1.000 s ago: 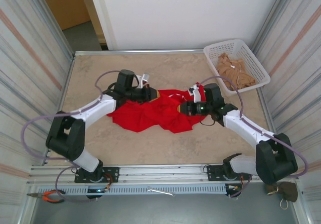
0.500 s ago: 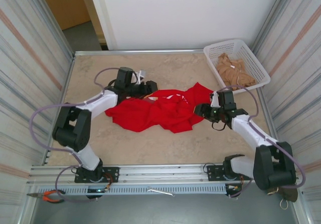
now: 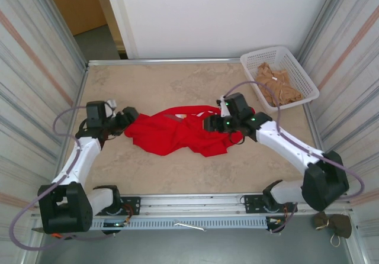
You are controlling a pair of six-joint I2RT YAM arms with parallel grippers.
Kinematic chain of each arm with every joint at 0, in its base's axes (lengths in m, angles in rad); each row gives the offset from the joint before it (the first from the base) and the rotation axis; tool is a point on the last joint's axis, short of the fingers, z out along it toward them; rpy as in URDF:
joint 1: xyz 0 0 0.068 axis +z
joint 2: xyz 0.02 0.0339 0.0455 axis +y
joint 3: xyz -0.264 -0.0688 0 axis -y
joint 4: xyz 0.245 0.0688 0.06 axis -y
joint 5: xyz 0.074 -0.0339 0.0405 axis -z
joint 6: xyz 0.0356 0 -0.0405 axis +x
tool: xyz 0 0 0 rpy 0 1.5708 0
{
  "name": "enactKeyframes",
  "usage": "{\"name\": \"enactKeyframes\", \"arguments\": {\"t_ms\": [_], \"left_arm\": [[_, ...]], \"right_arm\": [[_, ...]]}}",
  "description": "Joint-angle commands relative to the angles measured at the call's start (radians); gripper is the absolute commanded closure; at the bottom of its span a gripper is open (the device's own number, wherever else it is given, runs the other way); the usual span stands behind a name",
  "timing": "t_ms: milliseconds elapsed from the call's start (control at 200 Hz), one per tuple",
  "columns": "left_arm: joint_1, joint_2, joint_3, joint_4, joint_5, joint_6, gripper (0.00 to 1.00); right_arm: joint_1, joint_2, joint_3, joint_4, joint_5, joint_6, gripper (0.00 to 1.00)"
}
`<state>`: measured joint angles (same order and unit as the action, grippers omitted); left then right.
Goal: Fold the inside-out t-shirt
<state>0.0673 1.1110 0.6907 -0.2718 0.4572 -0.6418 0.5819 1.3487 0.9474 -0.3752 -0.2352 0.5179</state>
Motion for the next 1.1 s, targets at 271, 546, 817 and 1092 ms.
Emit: {"name": "enactKeyframes", "arguments": {"t_ms": [271,546,817,1092], "left_arm": [[0.052,0.036,0.051,-0.203,-0.049,0.18,0.23],[0.009,0.141,0.085,-0.218,-0.156,0.254,0.23],[-0.165,0.269,0.18,-0.237,-0.391,0.283,0.36],[-0.182,0.321,0.204,-0.281,-0.519,0.27,0.37]], "right_arm": [[0.045,0.205,0.07,-0.008,0.186,0.021,0.83],[-0.085,-0.074,0.025,-0.054,0.109,0.013,1.0],[-0.148,-0.137,0.019,-0.082,0.047,0.012,1.0],[-0.16,-0.145,0.004,-0.063,0.036,0.017,1.0]]}}
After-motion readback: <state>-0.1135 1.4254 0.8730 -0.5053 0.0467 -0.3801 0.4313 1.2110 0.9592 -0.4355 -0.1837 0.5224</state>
